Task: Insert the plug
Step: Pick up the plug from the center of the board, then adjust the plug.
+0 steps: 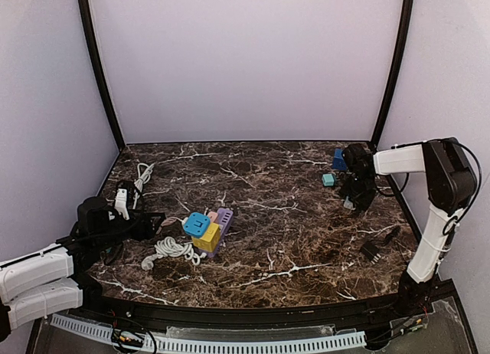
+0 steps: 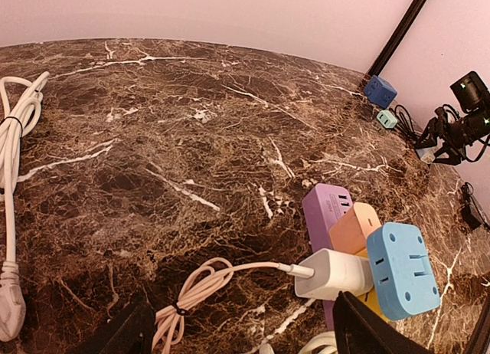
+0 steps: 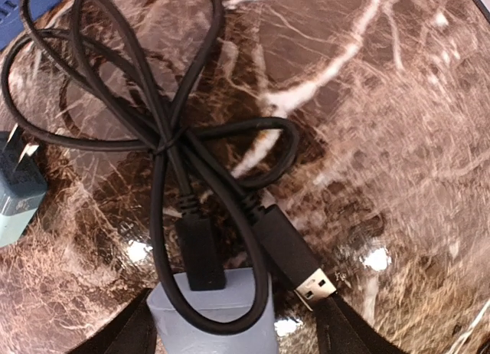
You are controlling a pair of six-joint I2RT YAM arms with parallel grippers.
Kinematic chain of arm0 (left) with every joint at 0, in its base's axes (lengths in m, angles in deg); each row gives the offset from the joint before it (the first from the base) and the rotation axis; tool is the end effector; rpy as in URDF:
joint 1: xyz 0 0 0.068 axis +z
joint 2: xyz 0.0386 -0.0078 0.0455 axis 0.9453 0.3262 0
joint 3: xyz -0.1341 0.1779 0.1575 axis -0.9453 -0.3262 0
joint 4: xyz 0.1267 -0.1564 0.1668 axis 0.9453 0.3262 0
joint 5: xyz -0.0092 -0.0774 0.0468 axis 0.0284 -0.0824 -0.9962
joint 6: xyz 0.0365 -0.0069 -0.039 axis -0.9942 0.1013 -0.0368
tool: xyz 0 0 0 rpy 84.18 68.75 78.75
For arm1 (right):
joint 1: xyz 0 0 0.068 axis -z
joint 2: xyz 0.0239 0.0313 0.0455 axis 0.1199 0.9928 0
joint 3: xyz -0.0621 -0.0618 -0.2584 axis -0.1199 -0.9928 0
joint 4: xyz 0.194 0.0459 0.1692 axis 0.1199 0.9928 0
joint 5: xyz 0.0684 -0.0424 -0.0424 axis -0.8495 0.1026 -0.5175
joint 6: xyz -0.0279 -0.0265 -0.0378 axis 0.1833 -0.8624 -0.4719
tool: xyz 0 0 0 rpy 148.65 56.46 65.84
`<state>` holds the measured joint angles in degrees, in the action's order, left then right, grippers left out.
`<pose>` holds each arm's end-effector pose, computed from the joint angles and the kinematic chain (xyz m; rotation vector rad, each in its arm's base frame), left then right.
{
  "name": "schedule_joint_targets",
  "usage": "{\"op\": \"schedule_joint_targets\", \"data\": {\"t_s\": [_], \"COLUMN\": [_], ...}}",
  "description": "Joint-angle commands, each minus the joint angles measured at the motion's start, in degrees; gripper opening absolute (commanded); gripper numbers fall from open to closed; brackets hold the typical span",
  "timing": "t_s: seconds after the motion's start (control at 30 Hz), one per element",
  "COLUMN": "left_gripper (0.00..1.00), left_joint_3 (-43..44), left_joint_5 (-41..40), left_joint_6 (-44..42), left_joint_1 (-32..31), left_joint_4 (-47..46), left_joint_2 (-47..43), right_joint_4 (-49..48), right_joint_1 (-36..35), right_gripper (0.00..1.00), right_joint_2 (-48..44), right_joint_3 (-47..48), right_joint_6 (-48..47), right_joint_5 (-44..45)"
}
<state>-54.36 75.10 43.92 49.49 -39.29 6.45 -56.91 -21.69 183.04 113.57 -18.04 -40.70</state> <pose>0.1555 -0.0678 0.1791 0.1783 1.8959 -0.6389 0.3374 0.0792 0.1501 0.9935 2.5318 -0.0549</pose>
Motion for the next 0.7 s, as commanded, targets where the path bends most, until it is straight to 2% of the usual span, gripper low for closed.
{"op": "schedule_joint_targets", "data": {"t_s": [0.0, 0.17, 0.23, 0.37, 0.5, 0.67], "left_gripper": [0.82, 0.81, 0.81, 0.80, 0.77, 0.73], "left_joint_3": [-0.9, -0.9, -0.9, -0.2, 4.3, 18.7], "left_joint_5": [0.6, 0.8, 0.8, 2.3, 6.7, 9.3], "left_joint_6": [0.1, 0.1, 0.2, -0.8, -4.6, -18.4], "left_joint_1": [0.3, 0.3, 0.3, 0.3, 0.3, -1.1], "left_joint_4": [-0.6, -0.7, -0.8, -1.3, -0.4, 4.2], "left_joint_2": [-0.9, -1.5, -1.9, -2.5, -2.1, 3.5], "right_joint_4": [-3.5, -4.6, -6.2, -12.2, -20.9, -49.0], "right_joint_1": [0.6, 0.5, -0.1, -5.0, -15.1, -28.3], "right_gripper": [0.59, 0.25, 0.17, 0.09, 0.08, 0.06], "right_joint_2": [-0.4, -2.7, -5.0, -13.1, -23.9, -33.2], "right_joint_3": [-1.6, -3.0, -4.0, -6.6, -7.6, -10.9], "right_joint_6": [-3.0, -5.4, -8.7, -17.6, -27.6, -41.1], "right_joint_5": [-2.9, -2.9, -3.0, 0.1, 5.1, -6.2]}}
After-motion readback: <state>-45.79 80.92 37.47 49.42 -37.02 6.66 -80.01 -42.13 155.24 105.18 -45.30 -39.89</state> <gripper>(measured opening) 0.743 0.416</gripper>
